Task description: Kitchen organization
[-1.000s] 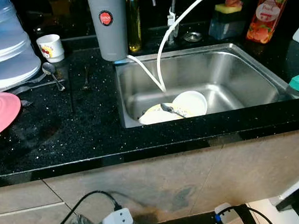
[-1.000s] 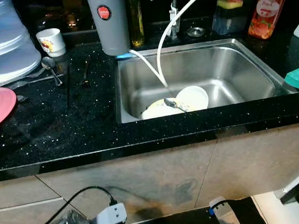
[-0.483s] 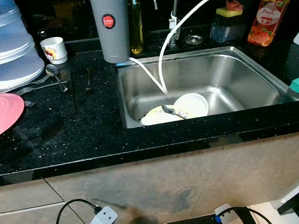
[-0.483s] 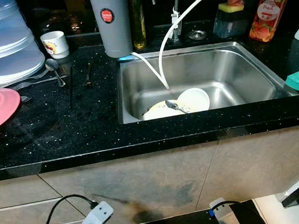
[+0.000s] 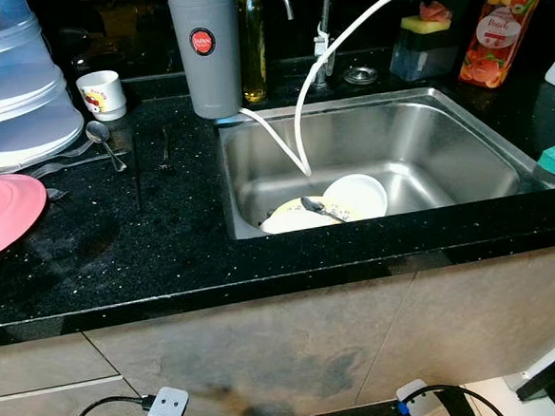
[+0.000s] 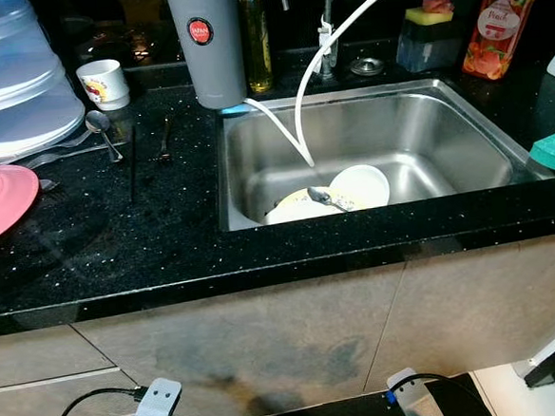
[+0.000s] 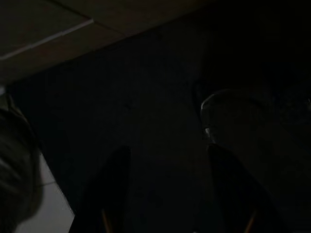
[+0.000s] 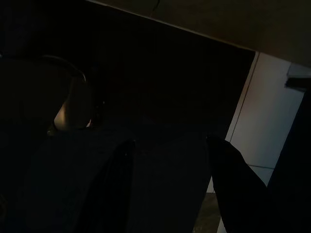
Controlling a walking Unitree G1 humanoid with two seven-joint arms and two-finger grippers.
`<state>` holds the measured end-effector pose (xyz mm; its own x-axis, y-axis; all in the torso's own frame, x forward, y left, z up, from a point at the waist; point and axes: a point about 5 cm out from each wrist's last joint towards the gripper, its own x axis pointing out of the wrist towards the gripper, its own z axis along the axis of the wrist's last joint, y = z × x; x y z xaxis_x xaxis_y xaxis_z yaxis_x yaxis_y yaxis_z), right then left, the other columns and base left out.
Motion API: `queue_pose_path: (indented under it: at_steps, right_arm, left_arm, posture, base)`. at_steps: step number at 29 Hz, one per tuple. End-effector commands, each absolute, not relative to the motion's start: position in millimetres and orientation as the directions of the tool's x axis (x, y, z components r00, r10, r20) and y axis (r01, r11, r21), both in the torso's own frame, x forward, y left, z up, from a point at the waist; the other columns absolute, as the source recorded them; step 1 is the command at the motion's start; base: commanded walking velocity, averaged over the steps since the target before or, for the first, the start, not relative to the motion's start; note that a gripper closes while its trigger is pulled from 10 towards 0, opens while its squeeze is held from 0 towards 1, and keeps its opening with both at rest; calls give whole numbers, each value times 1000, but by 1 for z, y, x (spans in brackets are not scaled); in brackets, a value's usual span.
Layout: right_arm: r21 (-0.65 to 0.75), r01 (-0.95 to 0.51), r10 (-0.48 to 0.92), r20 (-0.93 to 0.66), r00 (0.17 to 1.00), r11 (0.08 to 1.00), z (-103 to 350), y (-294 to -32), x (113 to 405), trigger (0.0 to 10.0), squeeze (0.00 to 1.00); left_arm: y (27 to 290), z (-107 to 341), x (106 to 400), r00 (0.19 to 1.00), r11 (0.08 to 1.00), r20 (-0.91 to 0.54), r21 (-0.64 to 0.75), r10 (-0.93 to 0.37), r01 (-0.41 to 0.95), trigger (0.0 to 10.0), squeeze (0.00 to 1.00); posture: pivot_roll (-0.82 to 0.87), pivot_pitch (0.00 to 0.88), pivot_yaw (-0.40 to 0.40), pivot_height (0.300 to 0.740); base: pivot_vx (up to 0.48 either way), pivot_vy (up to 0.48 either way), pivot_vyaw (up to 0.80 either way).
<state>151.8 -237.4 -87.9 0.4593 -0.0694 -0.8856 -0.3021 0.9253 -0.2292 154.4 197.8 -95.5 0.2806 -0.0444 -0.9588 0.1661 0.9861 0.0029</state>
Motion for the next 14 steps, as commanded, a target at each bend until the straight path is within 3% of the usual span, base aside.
queue_pose_path:
  at_steps: [1,14]
  right_arm:
    - [-227,-309,-67,-889,453,924,-89,-235,151,10000,0]
    - [-224,-319,-60,-890,452,921,-90,-234,150,10000,0]
  left_arm:
    - [198,-98,149,278,992,-960,0,-35,123,10000,0]
    - [202,-100,142,284,997,-959,3,-20,83,10000,0]
  posture:
    - [-108,0,24,740]
    - [-104,0,24,740]
  base:
    - [0,0,0]
    - [0,0,0]
